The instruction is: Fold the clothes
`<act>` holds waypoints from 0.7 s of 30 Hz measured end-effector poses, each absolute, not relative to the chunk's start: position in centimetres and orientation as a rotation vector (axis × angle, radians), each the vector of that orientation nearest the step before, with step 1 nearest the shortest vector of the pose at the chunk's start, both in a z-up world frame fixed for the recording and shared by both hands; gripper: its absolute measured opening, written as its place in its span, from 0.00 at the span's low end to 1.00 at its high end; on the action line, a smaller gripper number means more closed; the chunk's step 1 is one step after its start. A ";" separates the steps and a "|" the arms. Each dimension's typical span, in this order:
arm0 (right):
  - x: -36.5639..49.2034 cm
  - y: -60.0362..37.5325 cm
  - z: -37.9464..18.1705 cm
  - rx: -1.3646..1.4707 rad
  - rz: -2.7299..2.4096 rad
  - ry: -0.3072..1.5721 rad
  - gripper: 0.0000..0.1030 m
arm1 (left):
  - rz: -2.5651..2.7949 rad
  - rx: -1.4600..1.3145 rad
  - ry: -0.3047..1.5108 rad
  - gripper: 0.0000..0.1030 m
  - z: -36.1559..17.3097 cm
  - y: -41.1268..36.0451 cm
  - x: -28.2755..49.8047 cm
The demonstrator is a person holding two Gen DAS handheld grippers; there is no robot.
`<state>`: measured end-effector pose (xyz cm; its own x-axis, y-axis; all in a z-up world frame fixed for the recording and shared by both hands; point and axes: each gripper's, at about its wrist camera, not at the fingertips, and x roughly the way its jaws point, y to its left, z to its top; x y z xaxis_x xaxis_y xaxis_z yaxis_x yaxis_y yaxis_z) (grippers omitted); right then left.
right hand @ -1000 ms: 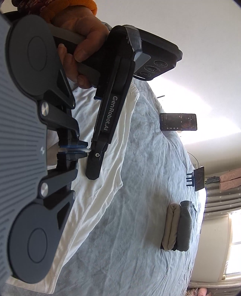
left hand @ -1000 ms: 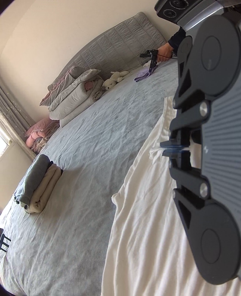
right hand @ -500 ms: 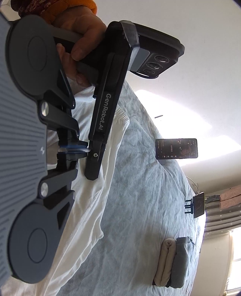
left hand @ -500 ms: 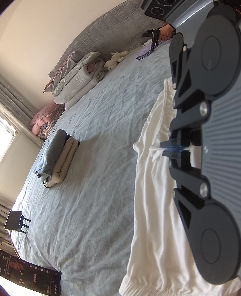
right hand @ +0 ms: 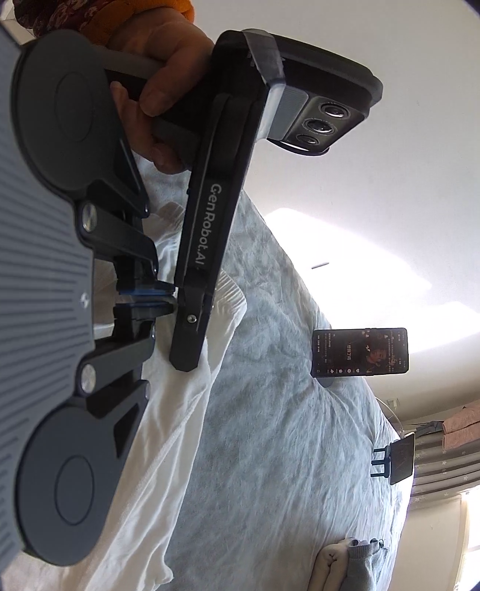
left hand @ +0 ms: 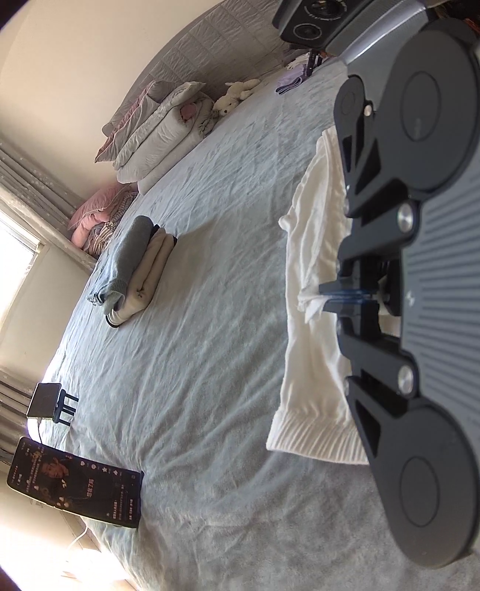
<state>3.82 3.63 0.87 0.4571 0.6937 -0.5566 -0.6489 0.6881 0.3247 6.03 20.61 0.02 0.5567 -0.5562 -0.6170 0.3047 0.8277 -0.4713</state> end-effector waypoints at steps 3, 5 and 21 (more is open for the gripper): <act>4.1 4.5 0.7 0.072 0.840 0.721 0.04 | -0.513 -0.326 0.835 0.02 -0.1 21.5 6.1; 4.3 5.1 0.6 0.077 0.849 0.722 0.04 | -0.507 -0.325 0.833 0.02 -0.2 22.1 6.1; 4.5 8.3 0.5 0.097 0.943 0.724 0.05 | -0.522 -0.346 0.822 0.02 -0.9 23.9 6.3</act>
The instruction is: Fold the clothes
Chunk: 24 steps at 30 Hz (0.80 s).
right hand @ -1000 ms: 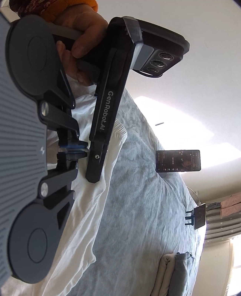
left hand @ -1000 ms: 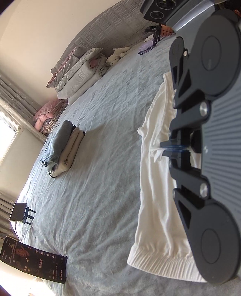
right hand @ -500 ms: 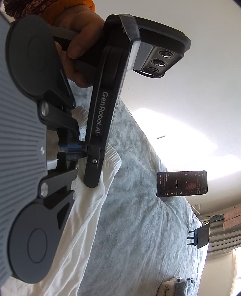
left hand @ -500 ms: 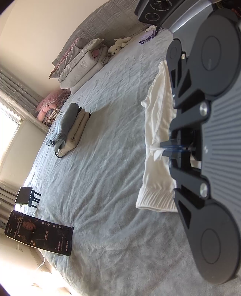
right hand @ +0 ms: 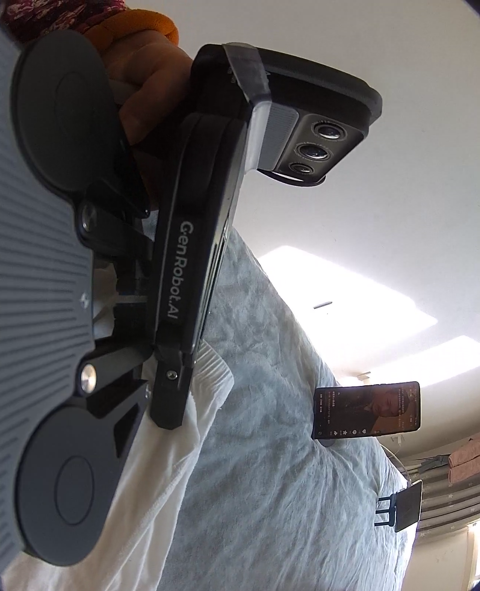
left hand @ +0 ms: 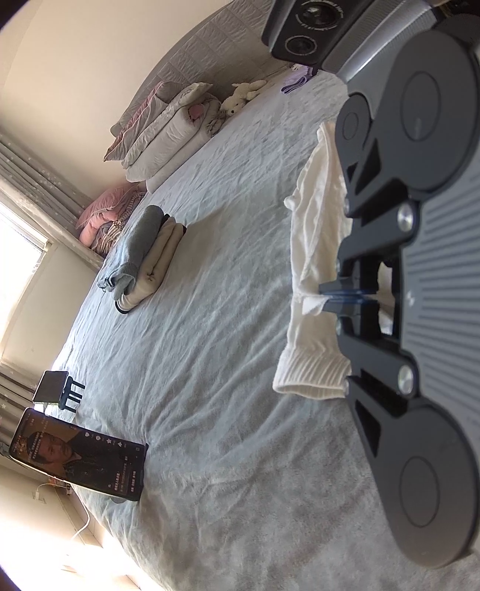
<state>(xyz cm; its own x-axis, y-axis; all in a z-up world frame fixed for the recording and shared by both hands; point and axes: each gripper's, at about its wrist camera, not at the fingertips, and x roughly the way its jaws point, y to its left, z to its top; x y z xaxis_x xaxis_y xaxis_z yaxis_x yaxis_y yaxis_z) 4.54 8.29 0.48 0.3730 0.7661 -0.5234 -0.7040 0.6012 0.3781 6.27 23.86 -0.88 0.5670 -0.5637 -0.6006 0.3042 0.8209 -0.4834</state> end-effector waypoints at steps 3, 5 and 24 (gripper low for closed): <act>4.4 7.7 0.5 0.093 0.935 0.728 0.15 | -0.505 -0.340 0.826 0.02 -1.3 24.0 6.4; 4.4 7.3 0.5 0.086 0.932 0.736 0.14 | -0.497 -0.332 0.820 0.02 -1.5 24.1 6.3; 3.8 -0.6 1.1 0.007 0.752 0.710 0.45 | -0.428 -0.324 0.706 0.18 0.8 24.1 4.5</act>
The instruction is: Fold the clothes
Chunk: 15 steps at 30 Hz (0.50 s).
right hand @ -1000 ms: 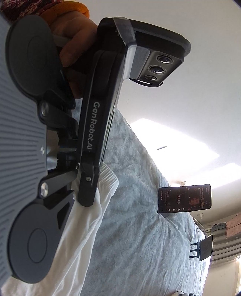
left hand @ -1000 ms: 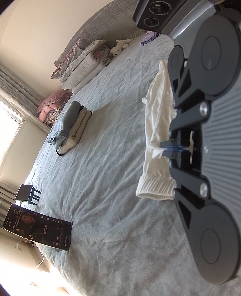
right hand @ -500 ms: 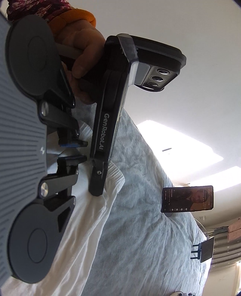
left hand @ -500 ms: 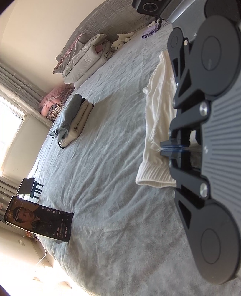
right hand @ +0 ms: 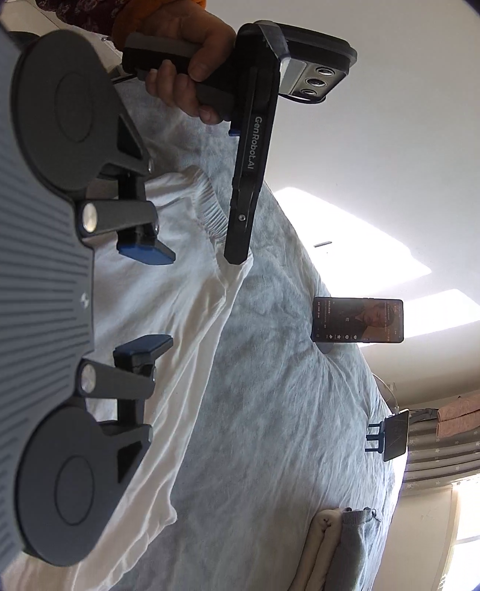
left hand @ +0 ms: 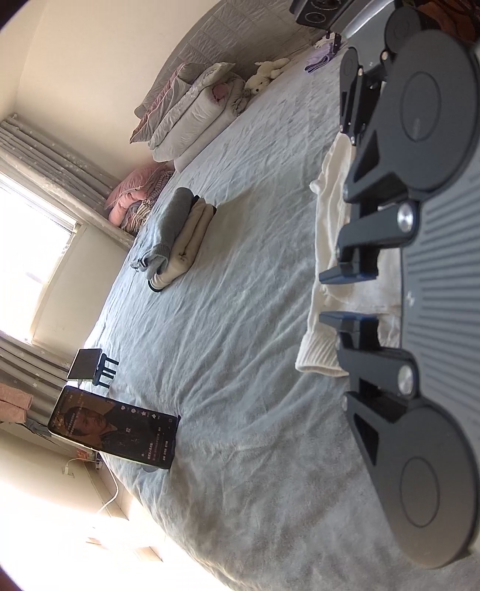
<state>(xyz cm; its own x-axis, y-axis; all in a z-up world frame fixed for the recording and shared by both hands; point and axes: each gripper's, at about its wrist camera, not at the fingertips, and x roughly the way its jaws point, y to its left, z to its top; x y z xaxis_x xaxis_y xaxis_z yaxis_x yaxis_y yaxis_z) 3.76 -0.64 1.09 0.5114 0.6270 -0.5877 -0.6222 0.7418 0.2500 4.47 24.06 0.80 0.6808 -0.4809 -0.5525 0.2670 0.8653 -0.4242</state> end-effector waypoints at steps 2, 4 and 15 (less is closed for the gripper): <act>3.9 -1.5 0.8 0.004 0.727 0.715 0.45 | -0.447 -0.313 0.689 0.21 1.1 23.7 4.2; 4.0 -2.2 0.6 -0.005 0.707 0.717 0.45 | -0.478 -0.288 0.679 0.21 1.3 23.1 4.0; 3.9 -3.8 -1.3 -0.058 0.670 0.730 0.45 | -0.615 -0.083 0.745 0.20 -1.4 19.7 3.1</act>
<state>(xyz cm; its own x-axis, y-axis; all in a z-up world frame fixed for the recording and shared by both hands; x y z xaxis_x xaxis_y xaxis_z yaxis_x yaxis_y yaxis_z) 3.90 -3.80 -1.32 0.5478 0.5460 -0.6339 -0.5851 0.7916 0.1761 3.11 19.71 -1.40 0.5688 -0.5519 -0.6098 0.4946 0.8219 -0.2825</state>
